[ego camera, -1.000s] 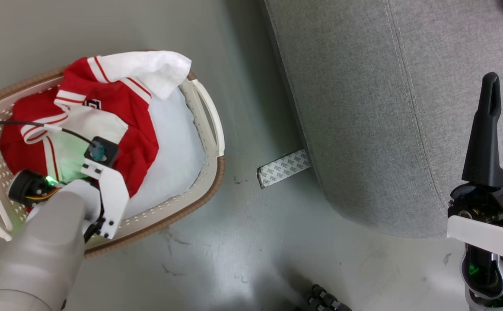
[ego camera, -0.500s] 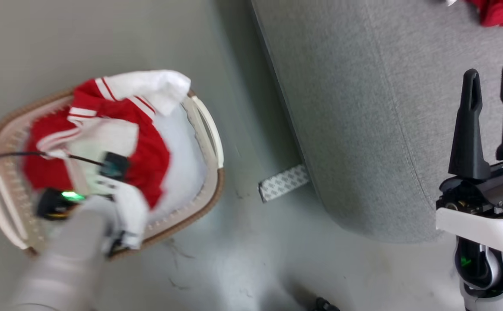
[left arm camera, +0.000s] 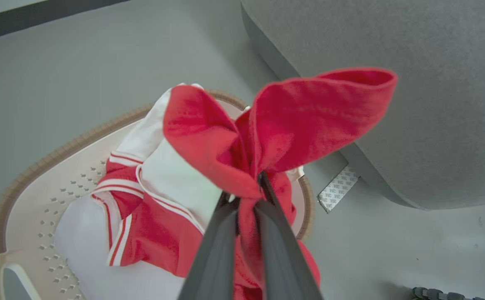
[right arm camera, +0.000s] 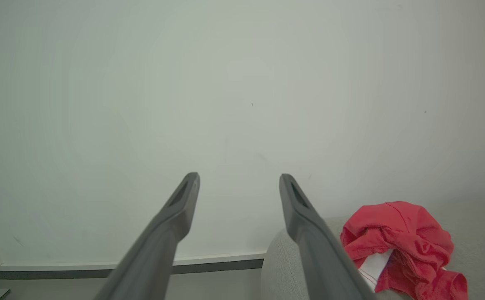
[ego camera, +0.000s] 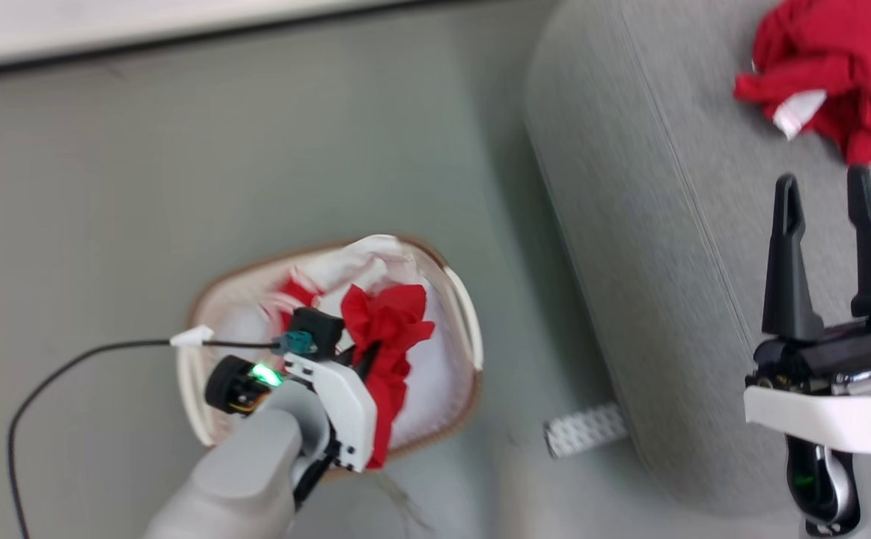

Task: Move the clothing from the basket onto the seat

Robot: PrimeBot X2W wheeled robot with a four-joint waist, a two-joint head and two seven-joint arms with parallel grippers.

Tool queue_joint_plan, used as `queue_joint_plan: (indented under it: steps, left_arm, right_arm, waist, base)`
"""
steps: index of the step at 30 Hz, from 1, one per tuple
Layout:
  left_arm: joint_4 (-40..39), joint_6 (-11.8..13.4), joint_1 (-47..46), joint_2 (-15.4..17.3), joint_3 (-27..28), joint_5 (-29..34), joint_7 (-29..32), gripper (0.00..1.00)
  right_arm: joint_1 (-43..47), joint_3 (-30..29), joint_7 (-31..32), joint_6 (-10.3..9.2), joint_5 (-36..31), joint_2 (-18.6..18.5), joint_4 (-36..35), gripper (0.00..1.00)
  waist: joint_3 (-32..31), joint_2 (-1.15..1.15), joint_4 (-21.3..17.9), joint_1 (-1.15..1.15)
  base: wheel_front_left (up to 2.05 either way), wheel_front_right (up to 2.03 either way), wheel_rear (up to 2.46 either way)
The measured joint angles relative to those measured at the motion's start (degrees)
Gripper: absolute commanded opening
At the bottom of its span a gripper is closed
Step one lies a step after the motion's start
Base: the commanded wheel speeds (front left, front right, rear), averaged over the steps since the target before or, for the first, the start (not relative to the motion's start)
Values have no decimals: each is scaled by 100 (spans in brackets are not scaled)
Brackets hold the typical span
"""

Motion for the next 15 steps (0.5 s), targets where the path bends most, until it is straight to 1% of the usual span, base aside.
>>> queue_joint_plan:
  steps: [4,9,12,15]
  left_arm:
    - [-242,0,82,-87,-213,-301,-236,0]
    - [-643,0,173,-162,-448,-684,-392,0]
    - [-883,0,174,-160,-519,-845,-477,0]
    - [-1127,0,166,-138,-517,-1040,-532,0]
  right_arm:
    - [222,-68,0,0,-104,0,112,100]
    - [566,-214,0,0,-147,-1,244,100]
    - [747,-334,-1,0,-124,-9,322,100]
    - [959,-311,-1,-1,-75,-51,437,100]
  waist:
    - [-533,0,287,0]
    - [-1125,0,653,0]
    - [-1453,0,856,-1]
    - [-1759,0,1035,-1]
  base:
    - [0,0,0]
    - [0,0,0]
    - [0,0,0]
    - [0,0,0]
